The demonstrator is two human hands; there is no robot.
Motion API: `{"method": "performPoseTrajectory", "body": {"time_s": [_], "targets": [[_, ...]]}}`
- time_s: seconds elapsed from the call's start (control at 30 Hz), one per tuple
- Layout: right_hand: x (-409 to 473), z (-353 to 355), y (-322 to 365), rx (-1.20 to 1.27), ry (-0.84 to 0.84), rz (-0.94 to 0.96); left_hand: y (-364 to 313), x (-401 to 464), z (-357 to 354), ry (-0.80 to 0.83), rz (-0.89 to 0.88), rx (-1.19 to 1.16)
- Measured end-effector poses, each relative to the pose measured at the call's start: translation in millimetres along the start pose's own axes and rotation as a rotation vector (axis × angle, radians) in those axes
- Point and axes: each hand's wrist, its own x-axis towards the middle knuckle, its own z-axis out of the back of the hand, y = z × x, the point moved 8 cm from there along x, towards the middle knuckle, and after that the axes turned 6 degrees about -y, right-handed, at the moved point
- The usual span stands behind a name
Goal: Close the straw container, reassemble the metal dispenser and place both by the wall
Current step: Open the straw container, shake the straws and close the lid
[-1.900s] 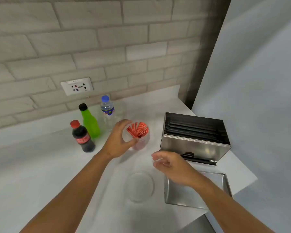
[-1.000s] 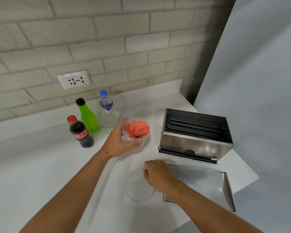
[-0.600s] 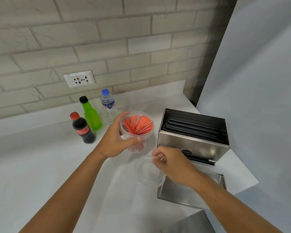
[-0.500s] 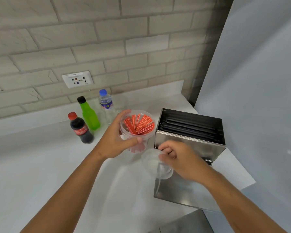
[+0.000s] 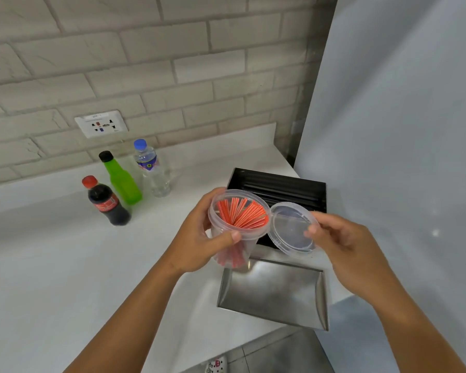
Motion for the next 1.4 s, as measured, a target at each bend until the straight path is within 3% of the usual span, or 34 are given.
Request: {"method": "performPoseTrajectory", "body": {"time_s": [0.2, 0.63, 0.83, 1.4], "targets": [[-21, -4, -4, 0.106, -0.07, -0.008, 11, -19, -32, 0.026, 0.066, -0.068], [-47, -36, -11, 0.122, -0.027, 0.063, 6, -39, -68, 0.04, 0.142, -0.118], [-40, -37, 3, 0.112, 0.038, 0.149, -1, -31, -66, 0.058, 0.106, -0.163], [1, -18, 64, 0.109, 0.012, 0.352, -68, 11, -48, 0.094, -0.082, -0.127]]}}
